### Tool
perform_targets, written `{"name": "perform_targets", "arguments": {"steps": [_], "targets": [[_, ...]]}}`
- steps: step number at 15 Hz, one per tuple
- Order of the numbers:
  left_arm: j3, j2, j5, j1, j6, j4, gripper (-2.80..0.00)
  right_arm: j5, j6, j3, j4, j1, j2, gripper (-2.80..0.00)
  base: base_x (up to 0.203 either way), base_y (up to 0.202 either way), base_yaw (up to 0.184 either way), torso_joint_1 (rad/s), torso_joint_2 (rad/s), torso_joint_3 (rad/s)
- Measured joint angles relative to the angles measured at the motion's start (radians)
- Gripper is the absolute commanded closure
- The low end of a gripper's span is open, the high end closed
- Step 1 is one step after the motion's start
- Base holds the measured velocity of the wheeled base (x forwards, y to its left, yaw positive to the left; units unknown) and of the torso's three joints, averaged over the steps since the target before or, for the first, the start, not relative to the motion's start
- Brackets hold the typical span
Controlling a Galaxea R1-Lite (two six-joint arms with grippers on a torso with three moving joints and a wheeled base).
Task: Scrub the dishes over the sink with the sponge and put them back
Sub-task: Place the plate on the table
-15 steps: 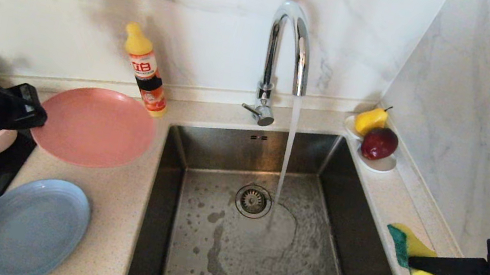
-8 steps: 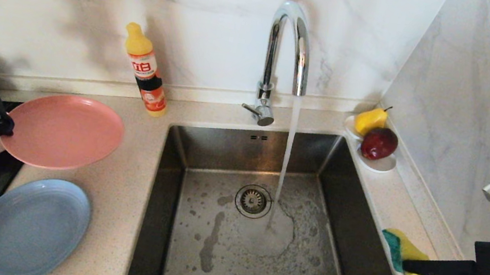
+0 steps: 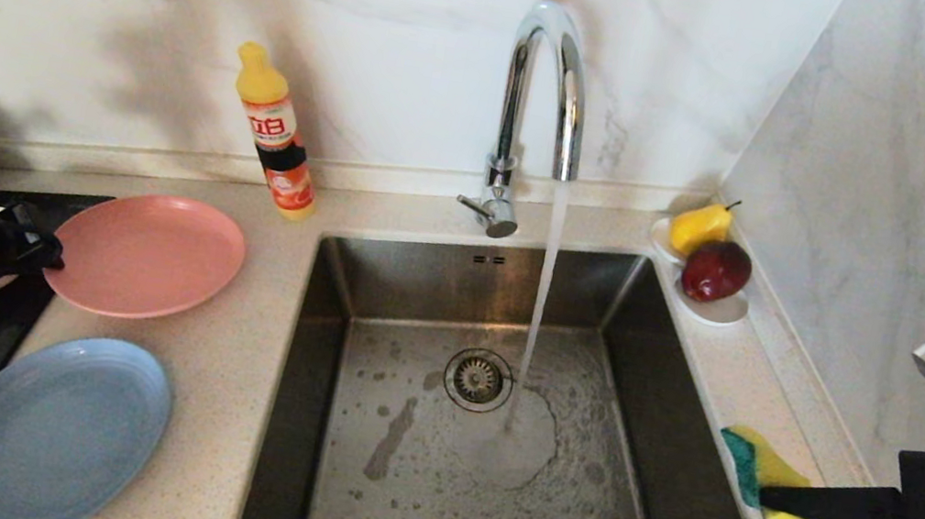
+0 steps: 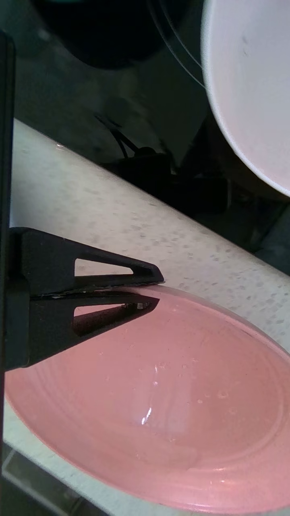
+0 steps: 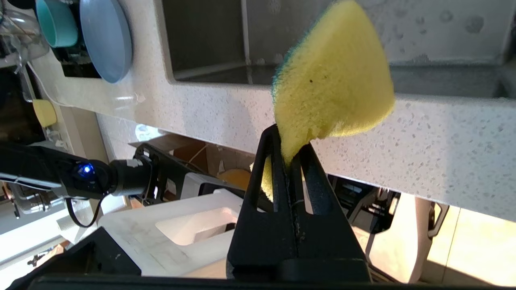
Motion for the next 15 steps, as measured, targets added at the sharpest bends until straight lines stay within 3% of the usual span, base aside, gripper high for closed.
{"name": "perform_targets", "arguments": {"steps": [5,15], "targets": [[-0.045,0.050,-0.019,0.005,-0.005,-0.001,0.00,0.000,0.000,0.001,0.000,-0.002,-0.001,0.00,0.000,0.000,0.000,0.000,0.00,0.000],[-0.063,0.033,0.005,0.020,0.006,0.044,0.00,0.000,-0.002,0.004,0.002,-0.002,-0.002,0.00,0.000,0.000,0.000,0.000,0.00,0.000]]}}
